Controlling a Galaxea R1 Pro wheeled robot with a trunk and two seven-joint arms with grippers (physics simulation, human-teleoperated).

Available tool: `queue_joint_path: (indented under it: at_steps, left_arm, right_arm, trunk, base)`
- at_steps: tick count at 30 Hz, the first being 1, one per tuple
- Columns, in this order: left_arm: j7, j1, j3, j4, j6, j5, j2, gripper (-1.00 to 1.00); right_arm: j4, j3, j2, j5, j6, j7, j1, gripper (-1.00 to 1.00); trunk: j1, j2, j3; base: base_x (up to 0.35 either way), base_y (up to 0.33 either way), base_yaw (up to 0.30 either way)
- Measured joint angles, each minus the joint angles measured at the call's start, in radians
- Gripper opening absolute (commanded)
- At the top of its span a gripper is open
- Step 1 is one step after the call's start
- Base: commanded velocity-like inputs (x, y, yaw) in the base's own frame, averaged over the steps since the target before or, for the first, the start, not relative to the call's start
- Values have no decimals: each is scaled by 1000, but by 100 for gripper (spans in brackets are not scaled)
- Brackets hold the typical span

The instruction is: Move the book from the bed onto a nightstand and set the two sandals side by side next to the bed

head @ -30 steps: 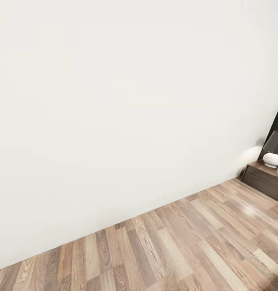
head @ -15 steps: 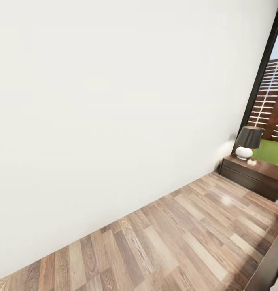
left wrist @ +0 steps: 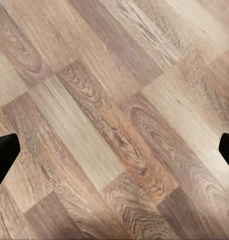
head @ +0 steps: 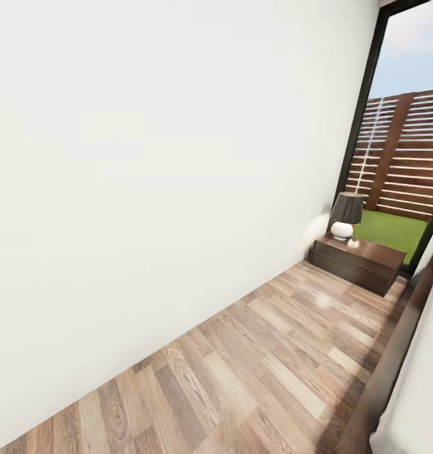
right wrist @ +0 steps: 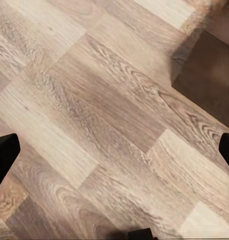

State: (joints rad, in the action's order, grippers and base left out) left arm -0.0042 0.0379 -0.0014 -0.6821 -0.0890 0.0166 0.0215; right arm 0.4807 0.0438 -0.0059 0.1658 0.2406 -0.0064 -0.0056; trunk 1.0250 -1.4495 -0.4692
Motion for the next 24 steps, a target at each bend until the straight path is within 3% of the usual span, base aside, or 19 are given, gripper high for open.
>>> queue_joint_path:
  at_steps: [15, 24]
  left_arm:
    - [0, 0, 0, 0, 0, 0, 0, 100]
    - [0, 0, 0, 0, 0, 0, 0, 100]
  right_arm:
    - [0, 0, 0, 0, 0, 0, 0, 100]
    - [0, 0, 0, 0, 0, 0, 0, 100]
  trunk:
    - [0, 0, -1]
    - [0, 0, -10]
  base:
    - [0, 0, -279]
    - [0, 0, -190]
